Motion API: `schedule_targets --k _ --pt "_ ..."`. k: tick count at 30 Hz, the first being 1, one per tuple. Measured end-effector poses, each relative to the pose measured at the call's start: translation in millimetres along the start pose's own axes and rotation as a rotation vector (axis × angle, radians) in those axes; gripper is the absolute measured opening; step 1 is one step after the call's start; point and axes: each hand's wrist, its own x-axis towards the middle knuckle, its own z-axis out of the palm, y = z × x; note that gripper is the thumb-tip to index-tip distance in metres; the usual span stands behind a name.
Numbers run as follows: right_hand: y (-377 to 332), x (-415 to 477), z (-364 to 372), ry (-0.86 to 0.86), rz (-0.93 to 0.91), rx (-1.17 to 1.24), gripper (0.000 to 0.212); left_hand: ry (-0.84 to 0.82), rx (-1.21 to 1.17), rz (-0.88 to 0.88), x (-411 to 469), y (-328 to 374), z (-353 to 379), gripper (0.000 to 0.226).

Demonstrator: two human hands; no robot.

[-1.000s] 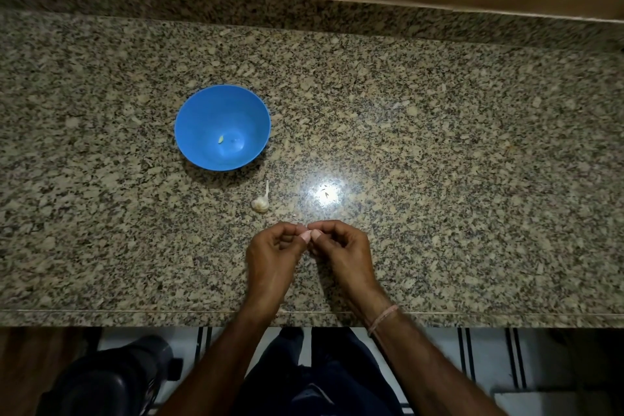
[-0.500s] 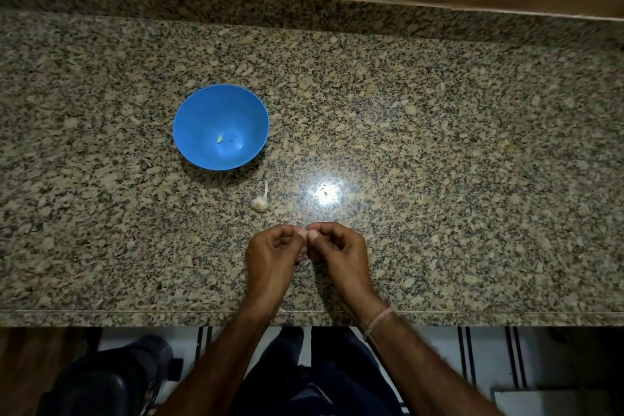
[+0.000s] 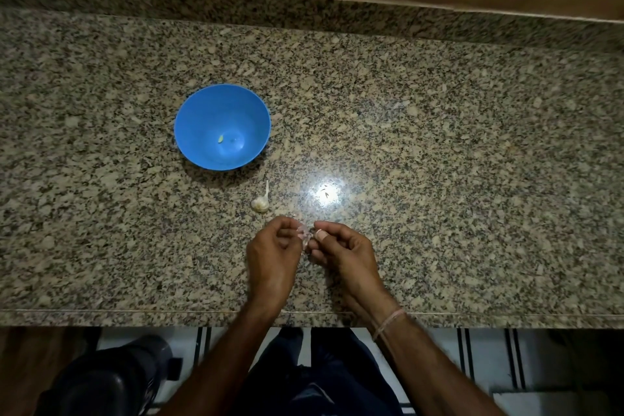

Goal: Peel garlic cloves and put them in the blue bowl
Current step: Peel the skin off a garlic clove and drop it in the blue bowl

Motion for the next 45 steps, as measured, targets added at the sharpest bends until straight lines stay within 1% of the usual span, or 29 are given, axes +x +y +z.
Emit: schedule_targets --k 1,4,5,7,9,10,14,16,20,25,28,31,33,36,38,42,45 --pt "-0.3 1.0 -0.4 -0.009 0.009 0.017 0.018 0.005 0.036 0.025 -0.1 0.6 -0.3 0.015" --pt "0.1 2.0 -0.8 -0.035 0.011 0.042 0.019 0.012 0.111 0.137 -0.2 0.1 -1.2 0.003" --pt "-0.1 2.1 -0.9 -0.040 0.005 0.039 0.019 0.013 0.130 0.167 -0.6 -0.3 -1.1 0.007" --pt "0.5 2.1 -2.1 -0.040 -0.009 0.026 0.019 0.028 0.160 0.176 -2.7 -0.6 -0.8 0.013" --pt "1.0 2.0 -2.9 -0.034 -0.026 0.001 0.019 0.051 0.204 0.147 -5.9 3.2 -2.8 0.011" --pt "0.5 1.6 -3.0 -0.028 -0.041 -0.028 0.020 0.044 0.187 0.136 -7.0 4.1 -3.1 0.011" --pt "-3.6 -1.9 0.3 -0.006 -0.150 -0.192 0.022 -0.054 -0.031 0.057 -7.8 3.5 -3.6 0.008" --pt "-2.6 -4.4 3.6 0.000 -0.189 -0.217 0.021 -0.070 -0.060 0.053 -8.3 2.6 -3.6 0.008" --pt "1.7 -6.4 4.1 0.025 -0.224 -0.241 0.011 -0.032 -0.098 0.014 -9.2 -3.3 -0.9 0.010" --pt "2.2 -8.7 5.8 0.045 -0.287 -0.289 0.002 -0.044 -0.134 -0.013 -14.8 -3.0 6.2 0.011" --pt "2.7 -6.6 5.4 0.062 -0.243 -0.274 0.002 -0.078 -0.127 0.017 -15.1 -0.5 3.9 0.013" --pt "2.7 -4.9 5.5 0.073 -0.109 -0.130 0.006 -0.101 -0.126 0.038 -13.6 -0.3 3.7 0.018" --pt "2.0 -2.9 4.0 0.072 -0.042 -0.051 0.008 -0.109 -0.111 0.059 -13.4 -1.4 4.3 0.025" --pt "1.5 1.8 -0.4 0.062 0.007 -0.003 0.006 -0.100 -0.066 0.156 -13.0 -4.6 3.2 0.037" --pt "1.5 4.7 -2.8 0.038 0.027 0.020 0.007 -0.098 -0.031 0.221 -12.5 -4.8 2.8 0.034" --pt "3.3 6.9 -3.7 -0.017 0.061 0.023 0.012 -0.050 0.165 0.276 -10.9 -0.1 2.1 0.017" --pt "2.3 5.8 -2.4 -0.044 0.070 0.019 0.016 -0.014 0.187 0.274 -9.0 -1.8 1.7 0.010"
